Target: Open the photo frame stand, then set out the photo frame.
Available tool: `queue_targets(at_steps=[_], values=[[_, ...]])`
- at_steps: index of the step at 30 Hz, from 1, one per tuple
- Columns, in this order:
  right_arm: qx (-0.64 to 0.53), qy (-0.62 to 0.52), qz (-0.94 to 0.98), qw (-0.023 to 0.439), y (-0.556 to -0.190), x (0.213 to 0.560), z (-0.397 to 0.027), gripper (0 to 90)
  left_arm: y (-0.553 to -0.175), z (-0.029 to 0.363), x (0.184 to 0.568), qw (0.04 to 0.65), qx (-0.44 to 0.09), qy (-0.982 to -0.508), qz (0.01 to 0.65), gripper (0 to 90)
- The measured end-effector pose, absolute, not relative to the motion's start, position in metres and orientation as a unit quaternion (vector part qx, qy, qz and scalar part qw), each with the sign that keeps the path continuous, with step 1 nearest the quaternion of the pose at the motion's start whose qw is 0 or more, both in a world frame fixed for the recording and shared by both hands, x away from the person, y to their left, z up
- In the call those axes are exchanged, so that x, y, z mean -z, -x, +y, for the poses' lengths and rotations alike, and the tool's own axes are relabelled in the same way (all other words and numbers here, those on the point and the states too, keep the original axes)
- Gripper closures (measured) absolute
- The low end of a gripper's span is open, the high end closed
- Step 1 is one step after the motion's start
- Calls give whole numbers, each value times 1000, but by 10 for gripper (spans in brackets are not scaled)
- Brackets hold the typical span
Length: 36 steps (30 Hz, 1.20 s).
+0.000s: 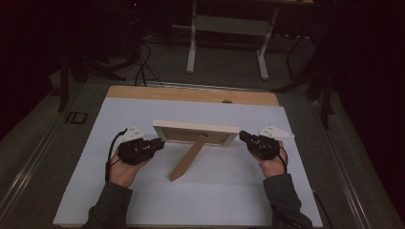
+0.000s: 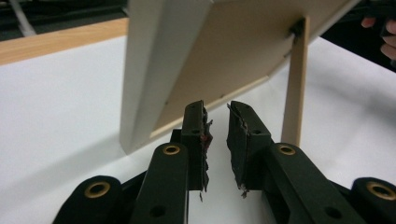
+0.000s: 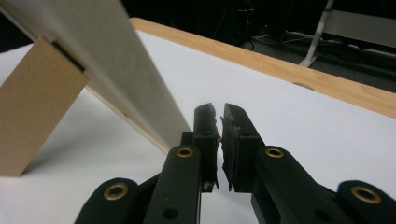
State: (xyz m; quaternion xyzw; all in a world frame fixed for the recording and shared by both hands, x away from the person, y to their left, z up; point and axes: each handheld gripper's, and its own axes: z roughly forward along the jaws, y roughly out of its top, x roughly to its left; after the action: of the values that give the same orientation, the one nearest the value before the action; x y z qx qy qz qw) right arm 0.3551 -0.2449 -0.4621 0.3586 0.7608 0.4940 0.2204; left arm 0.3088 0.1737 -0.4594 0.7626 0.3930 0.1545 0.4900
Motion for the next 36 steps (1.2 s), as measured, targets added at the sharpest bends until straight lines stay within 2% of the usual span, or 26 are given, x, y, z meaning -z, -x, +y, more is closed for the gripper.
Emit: queue_targets(at_steps=[13, 23, 36], values=[[-517, -393, 733, 201, -370, 460, -240, 858, -315, 171, 454, 492, -173, -754, 400, 795], [-519, -390, 735, 197, -372, 460, -231, 878, -323, 167, 455, 490, -174, -753, 402, 895], [-522, -372, 742, 195, -370, 458, -224, 874, -326, 169, 456, 486, -175, -755, 405, 896]])
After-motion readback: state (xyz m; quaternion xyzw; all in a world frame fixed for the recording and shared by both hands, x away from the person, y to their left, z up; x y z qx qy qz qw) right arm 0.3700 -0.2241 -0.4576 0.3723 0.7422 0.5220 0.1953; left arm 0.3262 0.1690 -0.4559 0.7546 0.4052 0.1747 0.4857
